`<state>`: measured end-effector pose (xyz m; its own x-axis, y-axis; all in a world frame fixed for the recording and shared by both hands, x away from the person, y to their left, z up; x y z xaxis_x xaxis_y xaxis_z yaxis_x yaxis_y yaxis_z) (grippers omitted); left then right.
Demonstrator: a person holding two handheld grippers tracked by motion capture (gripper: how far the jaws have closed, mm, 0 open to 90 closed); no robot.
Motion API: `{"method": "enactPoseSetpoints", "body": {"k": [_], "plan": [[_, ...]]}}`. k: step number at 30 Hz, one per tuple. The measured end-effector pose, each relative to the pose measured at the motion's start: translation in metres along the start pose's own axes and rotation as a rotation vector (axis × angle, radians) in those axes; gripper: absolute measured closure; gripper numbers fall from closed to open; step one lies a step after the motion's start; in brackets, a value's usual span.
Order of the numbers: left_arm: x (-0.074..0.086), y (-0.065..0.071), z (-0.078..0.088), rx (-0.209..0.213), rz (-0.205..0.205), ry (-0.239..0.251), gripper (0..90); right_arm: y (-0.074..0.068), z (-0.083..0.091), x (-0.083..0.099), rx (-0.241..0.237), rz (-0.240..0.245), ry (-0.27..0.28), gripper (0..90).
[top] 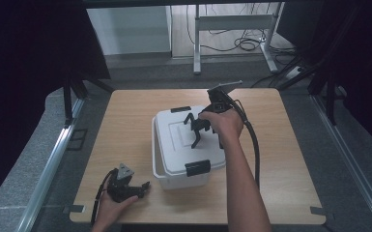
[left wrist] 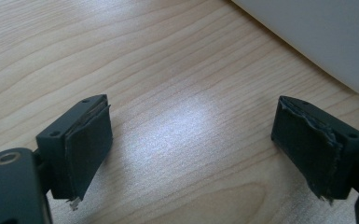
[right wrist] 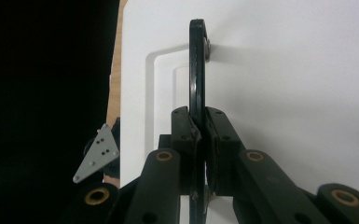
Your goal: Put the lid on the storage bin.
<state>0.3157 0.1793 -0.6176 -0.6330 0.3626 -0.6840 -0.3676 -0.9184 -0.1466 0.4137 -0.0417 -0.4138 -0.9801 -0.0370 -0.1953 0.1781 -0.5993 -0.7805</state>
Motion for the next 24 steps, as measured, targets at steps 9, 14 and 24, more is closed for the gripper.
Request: {"method": "enactPoseSetpoints", "body": {"k": [9,14,24], "plan": [[0.000,0.001,0.000,0.004,-0.002,0.000,12.2,-0.010,-0.009,0.003,0.027,-0.050,0.051,83.6],[-0.001,0.001,0.000,0.006,-0.004,0.001,12.1,-0.012,-0.014,0.001,0.037,-0.046,0.069,83.7],[-0.001,0.002,-0.001,0.007,-0.005,0.001,12.1,0.003,-0.029,0.005,0.015,-0.063,0.059,84.0]]}}
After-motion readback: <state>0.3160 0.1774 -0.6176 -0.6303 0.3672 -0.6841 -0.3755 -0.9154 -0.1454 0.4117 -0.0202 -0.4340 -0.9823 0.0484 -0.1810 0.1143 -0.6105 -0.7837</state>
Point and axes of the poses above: each handheld gripper's, and its own axes: z roughly backward along the jaws, x roughly out of its underside, y roughly to its right, the point moved 10 cm from there along -z, roughly forward along the jaws, and after that the axes turned 14 degrees about -x, right-handed, at the moved point
